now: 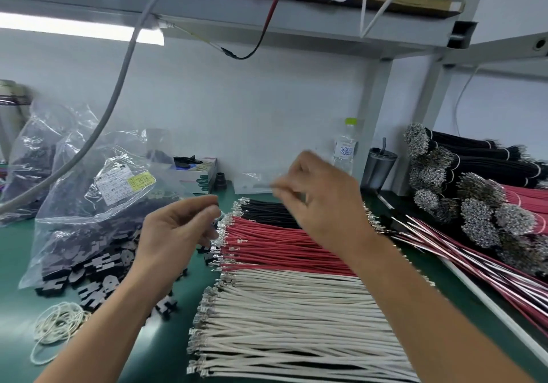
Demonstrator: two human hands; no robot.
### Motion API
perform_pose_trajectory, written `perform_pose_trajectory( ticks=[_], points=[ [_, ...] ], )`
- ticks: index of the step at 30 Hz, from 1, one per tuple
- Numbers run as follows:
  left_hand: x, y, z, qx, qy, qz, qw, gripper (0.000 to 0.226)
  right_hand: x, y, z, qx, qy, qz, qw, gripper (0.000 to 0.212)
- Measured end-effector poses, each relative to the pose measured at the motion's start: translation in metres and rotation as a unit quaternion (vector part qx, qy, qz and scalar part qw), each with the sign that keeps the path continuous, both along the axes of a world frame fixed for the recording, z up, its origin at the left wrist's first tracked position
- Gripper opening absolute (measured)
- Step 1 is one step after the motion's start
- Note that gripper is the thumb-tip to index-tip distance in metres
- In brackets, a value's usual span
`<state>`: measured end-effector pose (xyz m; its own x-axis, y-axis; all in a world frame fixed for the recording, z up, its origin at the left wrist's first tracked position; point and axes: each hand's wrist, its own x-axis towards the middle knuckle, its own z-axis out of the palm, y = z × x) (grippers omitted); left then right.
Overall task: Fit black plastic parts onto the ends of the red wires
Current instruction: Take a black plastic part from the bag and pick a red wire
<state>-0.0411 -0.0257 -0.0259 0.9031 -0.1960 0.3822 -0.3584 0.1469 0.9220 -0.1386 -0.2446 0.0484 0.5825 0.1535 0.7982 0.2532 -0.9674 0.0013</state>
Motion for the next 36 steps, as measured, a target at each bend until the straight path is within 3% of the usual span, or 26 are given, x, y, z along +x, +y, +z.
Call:
perform_pose_trajectory(
  ticks=[4, 10, 24, 36],
  points=[
    [-0.012, -0.014, -0.008, 0.087, -0.051, -0.037, 0.994, 0.045, -0.013, 0.002, -0.05, 0.074, 0.055, 0.034, 0.995, 0.013],
    [-0.011, -0.017, -0.012, 0.111, -0.062, -0.039, 0.991, 0.042, -0.01, 0.002, -0.072, 0.145, 0.082, 0.059, 0.984, 0.014],
    [-0.026, -0.02, -0.004, 0.037, 0.006, -0.077, 0.996, 0.021, -0.015, 0.005, -0.069, 0.147, 0.089, 0.039, 0.984, 0.01],
    [-0.022, -0.018, -0.008, 0.144, -0.033, -0.079, 0.986, 0.024, -0.013, 0.009, -0.066, 0.109, 0.152, 0.03, 0.982, 0.01]
  ],
)
